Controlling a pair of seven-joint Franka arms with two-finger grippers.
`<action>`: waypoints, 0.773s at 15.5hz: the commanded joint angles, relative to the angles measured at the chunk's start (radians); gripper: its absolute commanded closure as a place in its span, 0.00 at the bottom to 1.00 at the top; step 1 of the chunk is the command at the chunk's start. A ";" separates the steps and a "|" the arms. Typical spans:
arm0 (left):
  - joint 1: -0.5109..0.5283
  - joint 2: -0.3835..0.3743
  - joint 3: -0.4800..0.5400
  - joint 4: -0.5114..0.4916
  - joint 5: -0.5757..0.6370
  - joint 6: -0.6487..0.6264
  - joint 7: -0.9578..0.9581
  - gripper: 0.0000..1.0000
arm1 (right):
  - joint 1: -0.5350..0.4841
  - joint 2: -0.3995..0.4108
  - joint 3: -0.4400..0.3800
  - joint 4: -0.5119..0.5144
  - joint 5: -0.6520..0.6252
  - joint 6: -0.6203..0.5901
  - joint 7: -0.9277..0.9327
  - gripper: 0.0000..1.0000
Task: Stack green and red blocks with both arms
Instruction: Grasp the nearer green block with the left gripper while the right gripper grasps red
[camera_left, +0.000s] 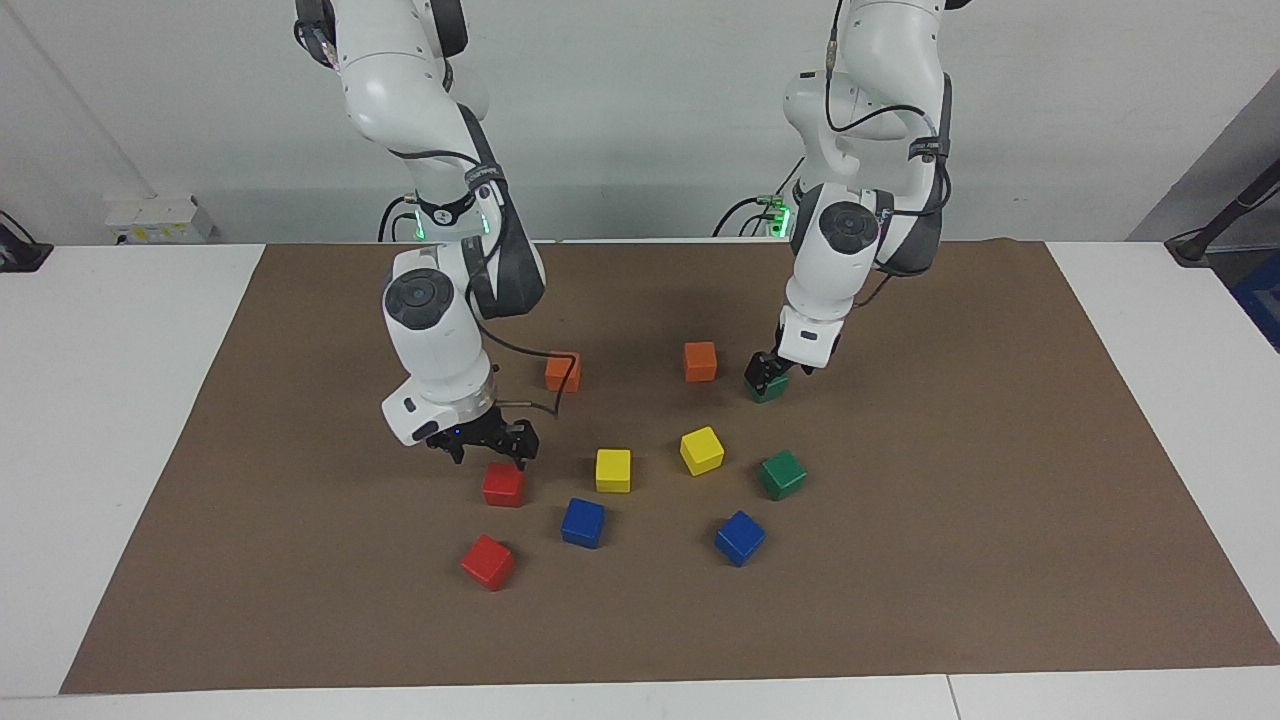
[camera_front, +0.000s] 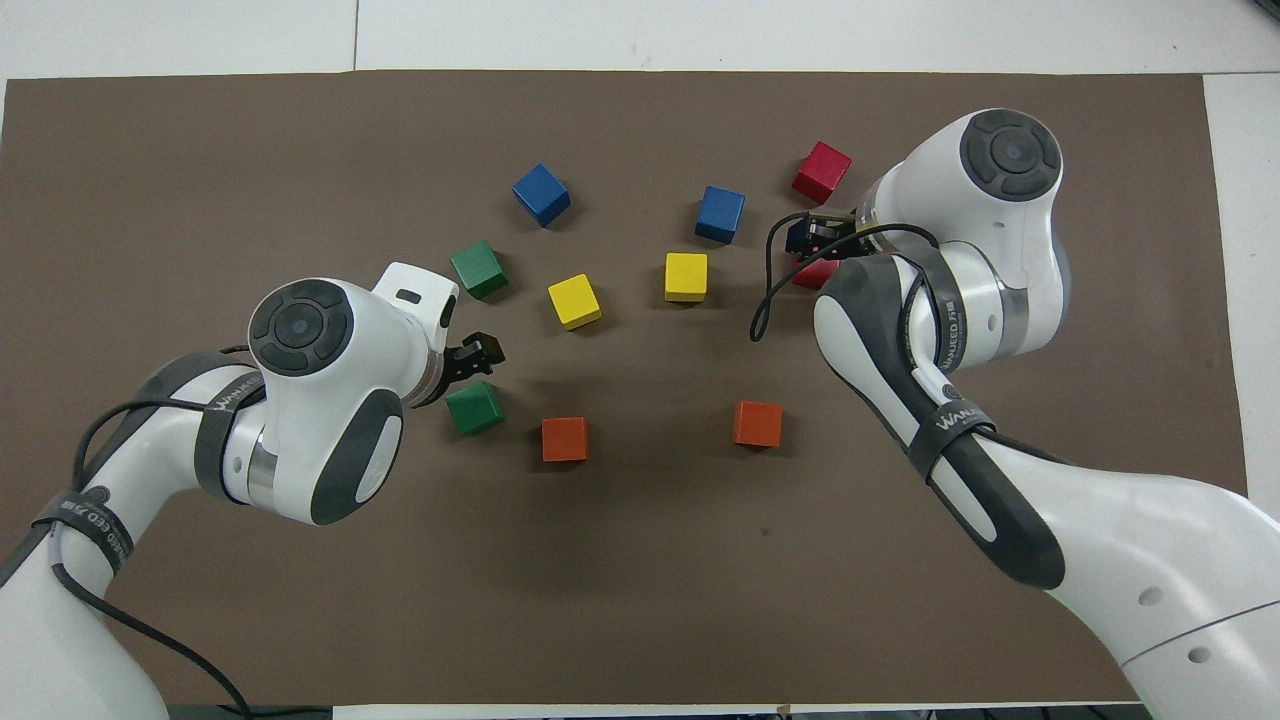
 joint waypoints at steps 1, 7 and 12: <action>-0.048 0.034 0.017 -0.024 0.003 0.060 -0.071 0.00 | -0.002 0.034 0.001 0.024 -0.031 0.023 0.015 0.00; -0.053 0.044 0.020 -0.045 0.012 0.061 0.018 0.08 | 0.000 0.067 0.001 0.032 -0.032 0.061 0.015 0.00; -0.050 0.034 0.021 -0.042 0.014 0.017 0.055 1.00 | 0.009 0.084 0.001 0.041 -0.031 0.074 0.016 0.00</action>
